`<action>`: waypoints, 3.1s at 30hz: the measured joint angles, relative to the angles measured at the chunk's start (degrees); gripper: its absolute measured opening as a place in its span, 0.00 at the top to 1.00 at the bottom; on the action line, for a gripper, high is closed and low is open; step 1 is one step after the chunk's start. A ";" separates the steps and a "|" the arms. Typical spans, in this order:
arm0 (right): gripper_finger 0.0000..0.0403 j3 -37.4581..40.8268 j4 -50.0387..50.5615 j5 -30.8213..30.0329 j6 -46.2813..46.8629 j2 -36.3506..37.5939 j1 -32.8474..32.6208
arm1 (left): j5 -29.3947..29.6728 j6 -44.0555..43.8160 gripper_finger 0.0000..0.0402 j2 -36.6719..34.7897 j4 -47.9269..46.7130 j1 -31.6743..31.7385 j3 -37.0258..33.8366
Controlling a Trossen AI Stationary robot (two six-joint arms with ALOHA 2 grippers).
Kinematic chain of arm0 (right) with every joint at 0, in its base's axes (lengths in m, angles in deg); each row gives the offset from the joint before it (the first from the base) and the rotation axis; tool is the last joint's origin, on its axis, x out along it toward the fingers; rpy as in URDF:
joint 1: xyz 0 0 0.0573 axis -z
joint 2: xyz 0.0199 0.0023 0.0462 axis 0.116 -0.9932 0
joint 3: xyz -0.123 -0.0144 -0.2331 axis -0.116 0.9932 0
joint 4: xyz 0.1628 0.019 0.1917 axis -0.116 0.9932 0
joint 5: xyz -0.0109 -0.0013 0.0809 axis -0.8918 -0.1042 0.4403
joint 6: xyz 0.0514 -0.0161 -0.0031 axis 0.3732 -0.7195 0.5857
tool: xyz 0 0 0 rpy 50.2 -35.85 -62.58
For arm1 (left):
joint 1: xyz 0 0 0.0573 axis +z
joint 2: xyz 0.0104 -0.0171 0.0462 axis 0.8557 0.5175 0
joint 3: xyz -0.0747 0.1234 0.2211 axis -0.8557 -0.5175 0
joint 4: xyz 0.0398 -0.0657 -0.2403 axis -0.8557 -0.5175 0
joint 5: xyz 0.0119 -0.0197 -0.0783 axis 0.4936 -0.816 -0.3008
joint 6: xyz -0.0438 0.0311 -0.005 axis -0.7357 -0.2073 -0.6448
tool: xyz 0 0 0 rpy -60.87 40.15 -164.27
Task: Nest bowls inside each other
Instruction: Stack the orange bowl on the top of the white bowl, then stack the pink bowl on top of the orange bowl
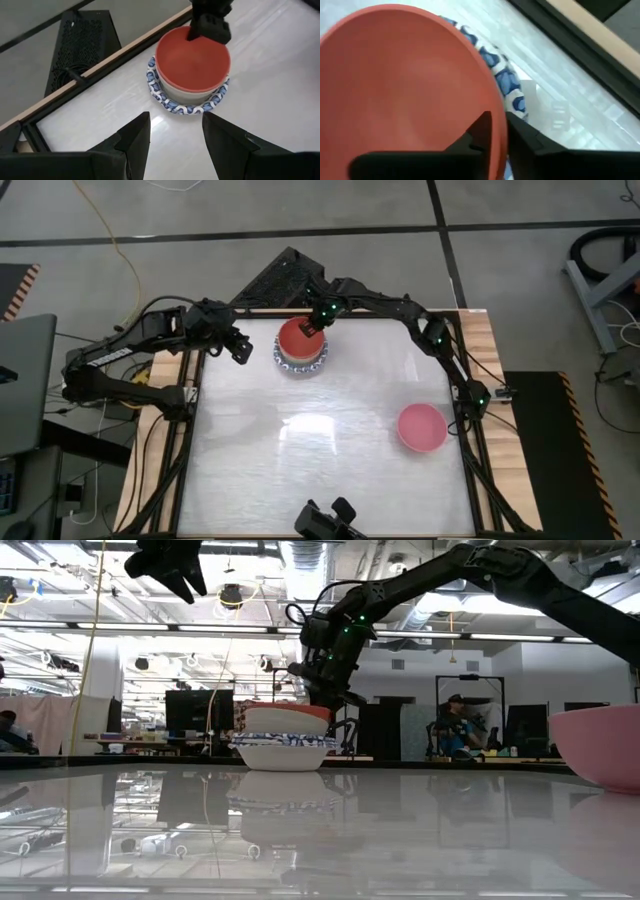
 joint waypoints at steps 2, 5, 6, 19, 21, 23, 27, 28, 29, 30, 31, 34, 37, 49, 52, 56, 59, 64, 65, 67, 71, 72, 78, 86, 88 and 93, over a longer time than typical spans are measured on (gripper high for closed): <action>0.77 0.00 -0.04 1.11 -0.62 0.00 -0.02 | -0.04 0.07 0.58 0.84 -0.02 0.00 0.00; 0.66 -0.76 0.89 1.38 -1.60 0.00 -0.02 | -0.33 1.10 0.58 2.06 0.07 0.00 0.00; 0.63 -1.31 1.08 1.38 -1.81 0.00 -0.04 | -0.34 1.80 0.58 2.56 0.16 0.00 0.00; 0.44 -8.76 3.13 4.50 -5.36 3.88 -0.13 | 1.80 8.25 0.58 4.24 9.01 -1.30 -8.62; 0.46 -8.77 4.67 4.18 -6.87 5.47 -0.13 | 2.02 7.32 0.58 3.96 11.09 -1.97 -12.46; 0.50 -8.92 4.33 4.27 -8.08 6.40 -0.35 | 2.19 6.38 0.58 3.72 13.66 -2.71 -16.75; 0.63 -8.90 5.76 4.20 -9.04 5.80 -1.23 | 1.02 2.24 0.58 2.77 21.76 -4.25 -24.91; 0.68 -8.88 5.79 4.21 -9.06 5.25 -1.49 | 0.85 0.98 0.58 2.55 23.81 -4.73 -26.74; 0.73 -8.80 5.90 4.09 -9.08 4.67 -1.64 | 0.65 -0.21 0.58 2.47 25.72 -5.06 -28.18; 0.78 -8.73 5.99 4.00 -9.08 4.17 -1.87 | 0.54 -1.07 0.58 2.26 27.44 -5.40 -29.50; 0.83 -8.70 5.82 3.95 -9.08 3.58 -1.96 | 0.55 -2.00 0.58 2.08 28.06 -5.79 -30.55; 0.96 -8.70 5.08 3.47 -9.12 2.70 -2.34 | 0.75 -4.31 0.58 1.92 29.91 -6.77 -32.71; 0.96 -8.72 4.95 0.93 -9.17 2.70 -2.21 | 1.63 -6.19 0.58 1.99 29.75 -7.65 -33.85; 0.98 -3.00 4.05 0.94 -9.08 2.58 -1.34 | 3.80 -10.01 0.58 2.20 38.55 -8.15 -40.01; 0.98 -0.48 1.13 0.96 -9.09 2.69 -2.33 | 3.81 -10.09 0.58 2.20 39.83 -8.15 -40.98; 0.99 -0.28 0.85 0.97 -9.12 2.69 -2.58 | 3.72 -10.49 0.58 2.17 40.18 -8.15 -41.49; 0.99 -0.28 0.36 0.84 -9.12 2.79 -2.52 | 3.70 -10.71 0.58 2.17 39.83 -8.15 -41.75; 0.98 -1.27 1.26 0.75 -9.12 5.23 -2.01 | 4.87 -10.65 0.58 2.23 39.76 -8.15 -41.75; 0.98 -1.45 1.78 0.75 -9.12 5.87 -1.99 | 5.42 -10.63 0.58 2.57 39.87 -8.15 -41.75; 0.98 -1.53 2.40 0.75 -9.12 7.58 -2.11 | 5.72 -10.44 0.58 3.59 40.26 -8.15 -41.75; 0.98 -1.53 3.02 0.67 -9.14 12.38 -2.62 | 4.19 -7.41 0.65 7.35 45.14 -8.24 -41.75; 0.98 -1.54 2.85 0.68 -9.14 13.83 -2.76 | 2.93 -6.39 0.67 8.67 47.04 -8.27 -41.75; 0.98 -1.53 3.80 -3.02 -9.10 22.53 -3.37 | 0.28 -3.98 0.86 15.85 52.33 -8.31 -41.72; 0.98 -1.58 12.89 -12.48 -8.67 32.61 -5.20 | -1.18 -3.16 0.99 23.37 58.43 -7.63 -41.72; 0.98 -1.54 16.75 -15.62 -8.65 33.79 -5.67 | -2.31 -2.57 0.99 24.46 61.14 -7.29 -41.72; 0.98 -1.53 24.47 -19.84 -6.59 36.19 -7.05 | -2.13 -2.43 1.00 24.22 64.34 -5.65 -41.66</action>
